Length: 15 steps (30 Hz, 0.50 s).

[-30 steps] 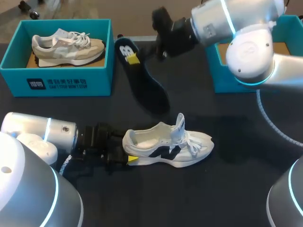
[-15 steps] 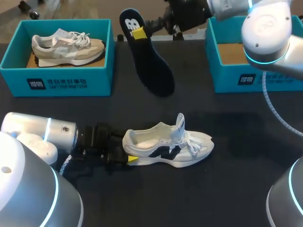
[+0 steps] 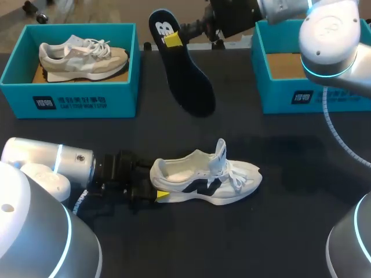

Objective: Take the shoe out of the shoebox, open the shoe tongue, remove and reinsert the insole, then place the shoe into the shoebox

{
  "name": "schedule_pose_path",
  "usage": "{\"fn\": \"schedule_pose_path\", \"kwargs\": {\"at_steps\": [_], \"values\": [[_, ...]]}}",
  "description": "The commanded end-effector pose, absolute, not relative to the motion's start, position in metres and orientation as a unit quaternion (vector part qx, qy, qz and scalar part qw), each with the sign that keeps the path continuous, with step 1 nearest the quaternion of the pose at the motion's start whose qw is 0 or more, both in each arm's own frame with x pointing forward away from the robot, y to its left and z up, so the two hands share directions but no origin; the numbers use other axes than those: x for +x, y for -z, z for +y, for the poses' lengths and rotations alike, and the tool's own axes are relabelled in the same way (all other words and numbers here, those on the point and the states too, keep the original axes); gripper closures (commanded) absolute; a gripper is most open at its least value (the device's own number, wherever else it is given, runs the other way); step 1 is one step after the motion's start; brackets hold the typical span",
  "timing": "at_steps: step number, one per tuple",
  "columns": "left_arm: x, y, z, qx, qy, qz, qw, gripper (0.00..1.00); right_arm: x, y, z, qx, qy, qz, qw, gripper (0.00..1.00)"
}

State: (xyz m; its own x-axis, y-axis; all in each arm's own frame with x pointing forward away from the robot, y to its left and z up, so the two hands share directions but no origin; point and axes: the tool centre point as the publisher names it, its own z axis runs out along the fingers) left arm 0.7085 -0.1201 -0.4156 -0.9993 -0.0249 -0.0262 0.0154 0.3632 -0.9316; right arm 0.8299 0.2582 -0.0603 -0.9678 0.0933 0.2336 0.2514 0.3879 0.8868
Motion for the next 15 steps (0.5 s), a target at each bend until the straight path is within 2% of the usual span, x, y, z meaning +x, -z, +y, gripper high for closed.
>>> {"fn": "schedule_pose_path", "kwargs": {"at_steps": [1,8,15], "values": [[0.709,0.416,-0.121,-0.003,0.563,0.826,0.017,1.0,0.824,0.048,0.247,-0.112,0.533,-0.834,0.093,1.0],[0.709,0.416,-0.121,-0.003,0.563,0.826,0.017,1.0,0.814,0.017,0.224,-0.166,0.553,-0.797,0.181,1.0],[0.709,0.416,-0.121,-0.003,0.563,0.826,0.017,1.0,0.8,-0.006,0.225,-0.163,0.558,-0.786,0.21,1.0]]}}
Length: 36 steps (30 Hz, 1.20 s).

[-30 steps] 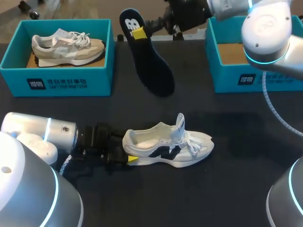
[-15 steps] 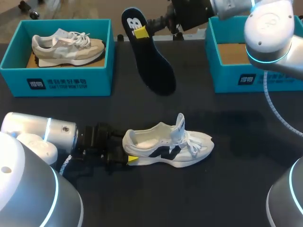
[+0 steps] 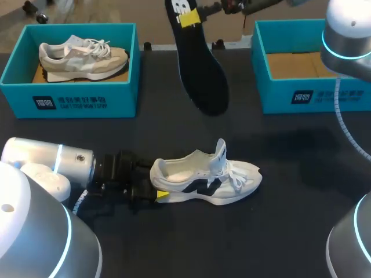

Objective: Take the shoe out of the shoebox, open the shoe tongue, remove and reinsert the insole, then place the shoe into the shoebox

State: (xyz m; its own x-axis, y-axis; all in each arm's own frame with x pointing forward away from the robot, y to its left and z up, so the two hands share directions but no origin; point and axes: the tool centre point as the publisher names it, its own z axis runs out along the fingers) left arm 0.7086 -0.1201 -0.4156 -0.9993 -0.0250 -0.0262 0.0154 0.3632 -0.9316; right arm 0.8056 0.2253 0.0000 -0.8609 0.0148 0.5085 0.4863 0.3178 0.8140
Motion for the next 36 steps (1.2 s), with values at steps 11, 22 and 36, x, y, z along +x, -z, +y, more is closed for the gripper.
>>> {"fn": "schedule_pose_path", "kwargs": {"at_steps": [11,22,36], "values": [[0.709,0.416,-0.121,-0.003,0.563,0.826,0.017,1.0,0.754,-0.025,0.212,-0.222,0.555,-0.77,0.22,1.0],[0.709,0.416,-0.121,-0.003,0.563,0.826,0.017,1.0,0.732,-0.026,0.198,-0.25,0.562,-0.763,0.201,1.0],[0.709,0.416,-0.121,-0.003,0.563,0.826,0.017,1.0,0.729,-0.025,0.194,-0.264,0.558,-0.761,0.197,1.0]]}}
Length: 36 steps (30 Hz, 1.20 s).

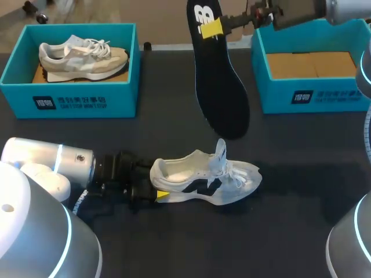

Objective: Take the shoe out of the shoebox, open the shoe tongue, remove and reinsert the insole, then place the shoe into the shoebox

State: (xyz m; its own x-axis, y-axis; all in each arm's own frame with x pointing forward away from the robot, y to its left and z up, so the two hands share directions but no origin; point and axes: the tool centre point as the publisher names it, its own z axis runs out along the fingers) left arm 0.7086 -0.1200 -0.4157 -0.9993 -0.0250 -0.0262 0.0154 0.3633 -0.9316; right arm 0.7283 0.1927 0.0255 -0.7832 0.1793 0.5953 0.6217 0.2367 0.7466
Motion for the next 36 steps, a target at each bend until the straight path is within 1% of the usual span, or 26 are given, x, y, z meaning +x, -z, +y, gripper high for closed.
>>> {"fn": "schedule_pose_path", "kwargs": {"at_steps": [1,7,14,26,36], "values": [[0.709,0.416,-0.121,-0.003,0.563,0.826,0.017,1.0,0.729,-0.025,0.194,-0.264,0.558,-0.761,0.197,1.0],[0.709,0.416,-0.121,-0.003,0.563,0.826,0.017,1.0,0.729,-0.025,0.194,-0.264,0.558,-0.761,0.197,1.0],[0.709,0.416,-0.121,-0.003,0.563,0.826,0.017,1.0,0.724,-0.027,0.165,-0.328,0.573,-0.702,0.267,1.0],[0.709,0.416,-0.121,-0.003,0.563,0.826,0.017,1.0,0.71,-0.057,0.161,-0.339,0.571,-0.688,0.292,1.0],[0.709,0.416,-0.121,-0.003,0.563,0.826,0.017,1.0,0.685,-0.076,0.17,-0.343,0.561,-0.69,0.304,1.0]]}}
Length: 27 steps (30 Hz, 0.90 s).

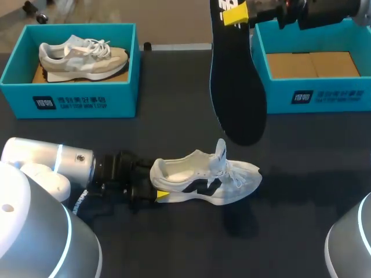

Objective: Take the shoe out of the shoebox, open the shoe tongue, remove and reinsert the insole, then place the shoe into the shoebox

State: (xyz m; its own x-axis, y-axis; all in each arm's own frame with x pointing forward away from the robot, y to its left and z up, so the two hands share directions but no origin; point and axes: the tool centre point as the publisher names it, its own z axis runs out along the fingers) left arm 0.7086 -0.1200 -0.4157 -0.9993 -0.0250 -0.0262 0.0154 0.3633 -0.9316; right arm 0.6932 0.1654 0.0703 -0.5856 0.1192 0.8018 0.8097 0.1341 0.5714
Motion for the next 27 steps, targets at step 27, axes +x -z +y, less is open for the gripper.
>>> {"fn": "schedule_pose_path", "kwargs": {"at_steps": [27], "values": [[0.709,0.416,-0.121,-0.003,0.563,0.826,0.017,1.0,0.645,-0.077,0.173,-0.352,0.553,-0.692,0.303,1.0]]}}
